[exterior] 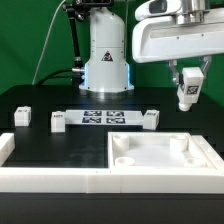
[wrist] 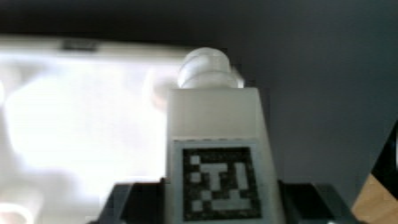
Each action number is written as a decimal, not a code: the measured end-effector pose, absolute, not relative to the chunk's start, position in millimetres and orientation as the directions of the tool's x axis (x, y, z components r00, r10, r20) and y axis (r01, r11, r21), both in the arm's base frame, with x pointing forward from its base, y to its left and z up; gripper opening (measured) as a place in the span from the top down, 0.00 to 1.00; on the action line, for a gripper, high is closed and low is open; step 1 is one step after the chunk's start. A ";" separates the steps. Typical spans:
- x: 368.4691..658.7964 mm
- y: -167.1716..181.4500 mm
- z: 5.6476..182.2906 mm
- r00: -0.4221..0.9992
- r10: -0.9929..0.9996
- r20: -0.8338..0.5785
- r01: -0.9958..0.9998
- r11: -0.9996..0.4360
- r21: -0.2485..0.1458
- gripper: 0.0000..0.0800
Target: Assemble one leg
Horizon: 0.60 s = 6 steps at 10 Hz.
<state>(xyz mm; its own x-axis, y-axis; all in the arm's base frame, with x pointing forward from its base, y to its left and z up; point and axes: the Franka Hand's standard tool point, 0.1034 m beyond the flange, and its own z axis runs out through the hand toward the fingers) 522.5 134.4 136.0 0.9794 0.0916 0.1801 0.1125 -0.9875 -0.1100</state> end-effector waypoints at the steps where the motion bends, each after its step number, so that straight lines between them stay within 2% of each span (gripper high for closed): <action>1: 538.7 135.3 135.2 0.977 0.090 0.192 0.113 -0.987 -0.115 0.64; 3: 567.7 135.6 124.0 0.971 0.104 0.217 0.132 -0.984 -0.119 0.64; 6: 576.0 136.8 125.9 0.956 0.105 0.273 0.141 -0.983 -0.116 0.64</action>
Offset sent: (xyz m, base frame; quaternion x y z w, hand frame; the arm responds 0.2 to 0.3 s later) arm 0.0462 0.0089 0.0022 0.0069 0.0494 -0.0606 0.9969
